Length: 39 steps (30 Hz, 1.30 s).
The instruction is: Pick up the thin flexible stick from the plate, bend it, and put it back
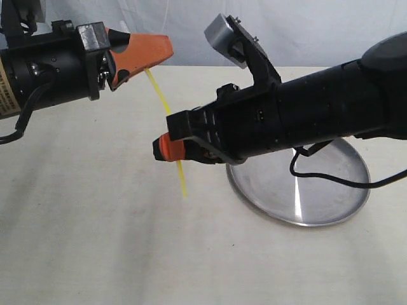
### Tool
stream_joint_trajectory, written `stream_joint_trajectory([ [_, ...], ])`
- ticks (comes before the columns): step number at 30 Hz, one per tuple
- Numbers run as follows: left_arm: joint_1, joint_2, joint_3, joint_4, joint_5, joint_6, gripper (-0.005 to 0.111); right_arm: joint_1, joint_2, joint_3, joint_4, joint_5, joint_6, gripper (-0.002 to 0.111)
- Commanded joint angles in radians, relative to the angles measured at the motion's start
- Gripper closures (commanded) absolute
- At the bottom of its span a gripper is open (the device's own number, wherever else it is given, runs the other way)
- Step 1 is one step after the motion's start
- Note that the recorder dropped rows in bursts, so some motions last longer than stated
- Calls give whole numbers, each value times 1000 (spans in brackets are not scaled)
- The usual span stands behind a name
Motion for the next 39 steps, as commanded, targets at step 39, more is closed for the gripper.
stream_joint_trajectory([
  [39, -110, -1, 10, 110, 268, 164, 107, -7, -2, -12, 365, -255, 53, 109],
])
